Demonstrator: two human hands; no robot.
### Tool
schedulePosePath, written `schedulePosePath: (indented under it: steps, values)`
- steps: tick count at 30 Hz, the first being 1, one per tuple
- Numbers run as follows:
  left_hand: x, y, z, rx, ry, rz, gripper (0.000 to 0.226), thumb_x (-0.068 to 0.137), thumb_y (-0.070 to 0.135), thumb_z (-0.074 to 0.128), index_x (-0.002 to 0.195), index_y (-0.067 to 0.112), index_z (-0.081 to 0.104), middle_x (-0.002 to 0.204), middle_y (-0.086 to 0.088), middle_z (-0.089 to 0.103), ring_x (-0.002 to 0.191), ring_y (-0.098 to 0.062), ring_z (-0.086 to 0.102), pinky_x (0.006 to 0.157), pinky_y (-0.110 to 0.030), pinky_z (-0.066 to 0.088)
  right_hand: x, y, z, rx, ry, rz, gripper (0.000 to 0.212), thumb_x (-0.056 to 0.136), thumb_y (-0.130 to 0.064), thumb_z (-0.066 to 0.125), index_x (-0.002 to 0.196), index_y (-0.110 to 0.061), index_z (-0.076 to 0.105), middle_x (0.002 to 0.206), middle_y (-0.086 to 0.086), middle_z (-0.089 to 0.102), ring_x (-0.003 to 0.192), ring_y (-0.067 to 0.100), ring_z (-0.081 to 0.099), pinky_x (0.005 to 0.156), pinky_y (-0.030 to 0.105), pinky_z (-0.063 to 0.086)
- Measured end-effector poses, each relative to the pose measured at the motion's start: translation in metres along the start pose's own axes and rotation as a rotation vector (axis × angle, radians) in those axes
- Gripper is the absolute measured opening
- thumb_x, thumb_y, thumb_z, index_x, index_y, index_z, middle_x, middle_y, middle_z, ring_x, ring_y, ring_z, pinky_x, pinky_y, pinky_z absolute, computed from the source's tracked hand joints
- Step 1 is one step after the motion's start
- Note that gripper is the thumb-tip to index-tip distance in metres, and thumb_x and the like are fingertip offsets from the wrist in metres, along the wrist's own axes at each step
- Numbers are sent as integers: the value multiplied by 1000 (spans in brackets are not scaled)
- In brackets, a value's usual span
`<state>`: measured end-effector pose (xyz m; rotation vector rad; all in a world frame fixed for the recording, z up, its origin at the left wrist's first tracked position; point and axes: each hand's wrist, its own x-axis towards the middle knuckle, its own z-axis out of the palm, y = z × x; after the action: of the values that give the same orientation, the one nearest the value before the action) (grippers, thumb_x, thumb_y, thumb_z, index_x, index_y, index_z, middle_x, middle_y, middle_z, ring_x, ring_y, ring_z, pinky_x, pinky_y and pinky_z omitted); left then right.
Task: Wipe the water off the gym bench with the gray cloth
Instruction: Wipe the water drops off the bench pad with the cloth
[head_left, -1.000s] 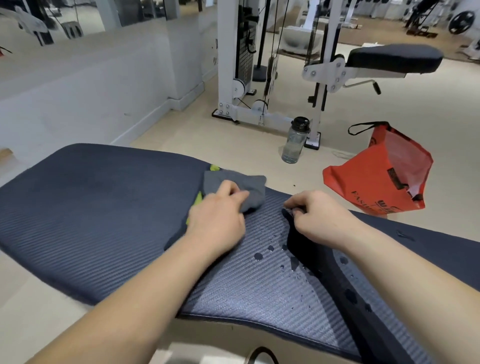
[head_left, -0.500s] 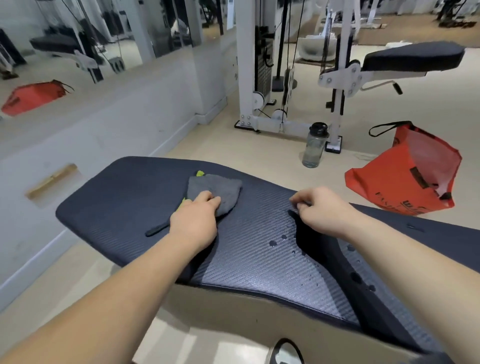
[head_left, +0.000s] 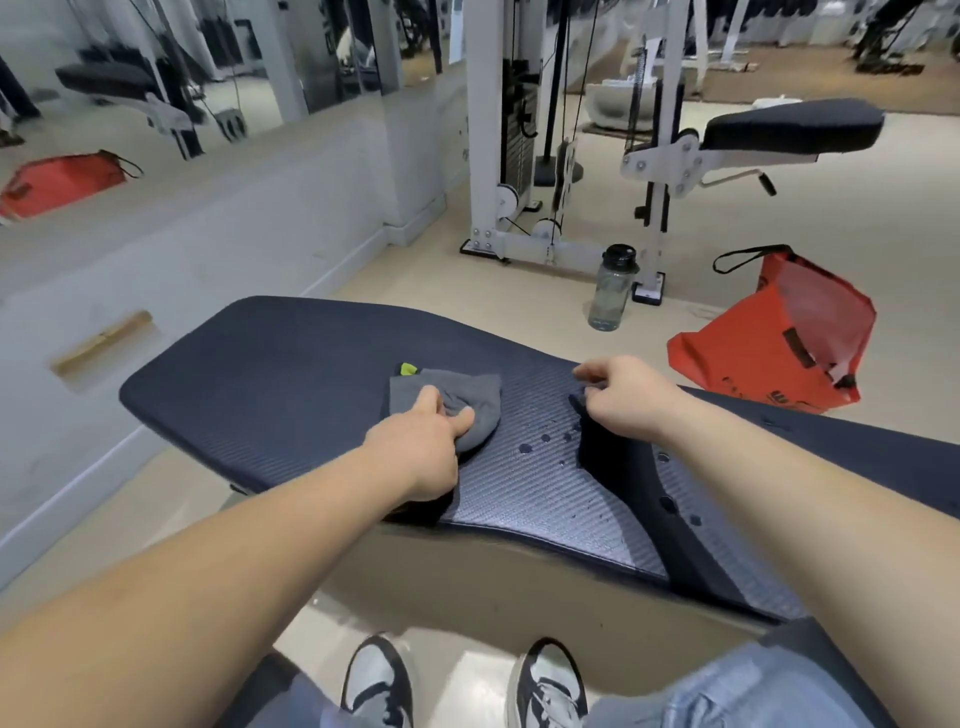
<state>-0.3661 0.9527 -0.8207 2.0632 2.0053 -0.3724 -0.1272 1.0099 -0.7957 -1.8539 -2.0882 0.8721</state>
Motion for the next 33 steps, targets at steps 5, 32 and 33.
schedulePosePath:
  steps: [5,32,33]
  values:
    - [25,12,-7,-149,70,-51,56,94,14,47,146,35,43,137,-6,32,104,-36,59,80,-42,52,-32,19,-17,-28,52,68,46,100,-8,47,145,-12,55,148,3,58,127,17,59,100,18,35]
    - [73,95,-14,-273,173,137,44,94,16,45,137,25,50,127,-3,37,100,-31,58,77,-37,49,-18,105,-32,-132,127,47,48,90,-3,45,126,-22,70,135,-5,61,126,21,56,108,39,45]
    - [80,99,-16,-245,200,102,47,93,15,46,139,27,50,131,-3,39,103,-31,59,75,-38,49,-19,107,-34,-108,138,49,49,90,-2,44,127,-21,69,135,-5,61,127,21,55,109,37,44]
